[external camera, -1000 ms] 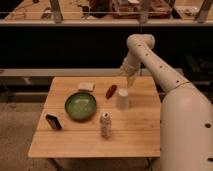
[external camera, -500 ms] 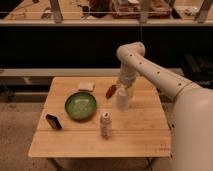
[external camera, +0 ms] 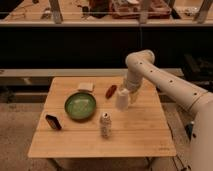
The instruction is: Place the ceramic cup in the ceramic bowl
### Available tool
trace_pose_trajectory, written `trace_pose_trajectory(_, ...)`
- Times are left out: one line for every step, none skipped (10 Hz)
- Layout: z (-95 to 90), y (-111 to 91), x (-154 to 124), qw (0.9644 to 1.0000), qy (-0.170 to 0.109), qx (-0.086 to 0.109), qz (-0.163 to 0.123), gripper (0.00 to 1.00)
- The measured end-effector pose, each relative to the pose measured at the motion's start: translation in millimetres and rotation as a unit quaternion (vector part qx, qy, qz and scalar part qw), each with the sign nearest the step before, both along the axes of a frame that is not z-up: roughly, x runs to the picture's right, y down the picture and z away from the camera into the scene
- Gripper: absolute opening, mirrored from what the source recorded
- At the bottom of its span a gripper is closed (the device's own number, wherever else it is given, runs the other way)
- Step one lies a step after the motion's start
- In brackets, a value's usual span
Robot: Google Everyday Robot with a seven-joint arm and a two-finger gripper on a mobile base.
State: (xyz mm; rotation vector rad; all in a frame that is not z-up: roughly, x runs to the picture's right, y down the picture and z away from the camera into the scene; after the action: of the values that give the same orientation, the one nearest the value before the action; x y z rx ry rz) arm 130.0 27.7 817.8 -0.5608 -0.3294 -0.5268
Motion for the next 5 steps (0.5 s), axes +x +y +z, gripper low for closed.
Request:
trace_pose_trajectory(1.7, -6, -1, 0.9999, -0.012, 0.011, 0.004, 0.63)
trace_pose_trajectory(3.8, -11, -5, 0.9997, -0.019, 0.014, 0.003, 0.63)
trace_pose_trajectory(7.5, -16, -16, 0.9995, -0.028, 0.016, -0.001, 0.63)
trace_pose_trajectory(10.1, -20, -21, 0.9994, -0.031, 0.016, -0.004, 0.63)
trace_pose_trajectory(14.5, -22, -25, 0.9994, -0.032, 0.013, -0.007, 0.63)
